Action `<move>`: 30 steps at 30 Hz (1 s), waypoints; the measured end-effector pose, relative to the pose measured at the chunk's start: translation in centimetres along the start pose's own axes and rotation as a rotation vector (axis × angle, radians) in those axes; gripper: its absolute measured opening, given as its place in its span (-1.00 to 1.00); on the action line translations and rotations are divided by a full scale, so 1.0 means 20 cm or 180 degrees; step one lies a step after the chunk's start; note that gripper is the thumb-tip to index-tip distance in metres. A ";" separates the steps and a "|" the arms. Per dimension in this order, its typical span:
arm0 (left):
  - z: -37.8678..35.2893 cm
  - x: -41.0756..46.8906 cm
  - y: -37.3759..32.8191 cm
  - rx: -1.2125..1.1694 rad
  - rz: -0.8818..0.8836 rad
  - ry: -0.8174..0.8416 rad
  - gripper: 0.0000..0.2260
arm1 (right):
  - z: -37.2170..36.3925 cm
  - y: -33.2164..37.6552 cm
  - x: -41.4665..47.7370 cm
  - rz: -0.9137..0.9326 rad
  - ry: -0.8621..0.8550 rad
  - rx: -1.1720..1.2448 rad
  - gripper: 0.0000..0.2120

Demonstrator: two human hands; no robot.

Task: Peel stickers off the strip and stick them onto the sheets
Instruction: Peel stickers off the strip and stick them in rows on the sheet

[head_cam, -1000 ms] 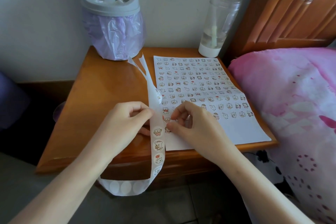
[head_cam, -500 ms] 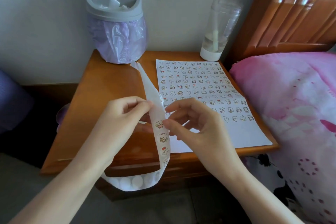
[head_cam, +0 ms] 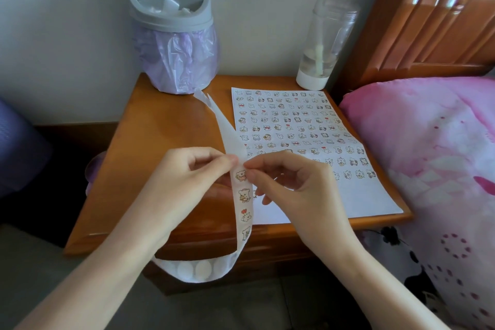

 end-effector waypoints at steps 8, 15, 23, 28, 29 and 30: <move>0.01 0.00 0.01 0.0281 -0.0162 -0.0101 -0.82 | -0.01 0.00 0.01 -0.0042 -0.0052 -0.0014 -0.91; 0.00 0.00 0.00 0.0276 -0.0204 -0.0080 -0.84 | 0.00 0.00 0.01 -0.0070 -0.0045 -0.0073 -0.93; 0.00 0.02 0.04 0.0221 -0.0091 -0.0041 -0.83 | -0.01 0.01 0.00 0.0112 -0.0105 -0.0775 -0.87; 0.00 0.04 0.08 0.0185 0.0113 0.0003 -0.83 | 0.08 0.00 0.04 -0.0356 0.0038 -0.0237 -0.98; 0.00 0.04 0.08 0.0193 0.0133 0.0016 -0.83 | 0.11 -0.01 0.05 -0.0541 0.0062 -0.0176 -0.98; 0.00 0.04 0.08 0.0217 0.0150 0.0033 -0.83 | 0.13 -0.03 0.05 -0.0725 0.0117 -0.0155 -0.97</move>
Point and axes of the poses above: each hand's wrist, its own x-axis towards the middle knuckle, its own z-axis out of the back of the hand, y = z × x, the point moved 3 cm from there along x, towards the middle knuckle, and after that the axes turned 1 degree about z, right-handed, at the moved point
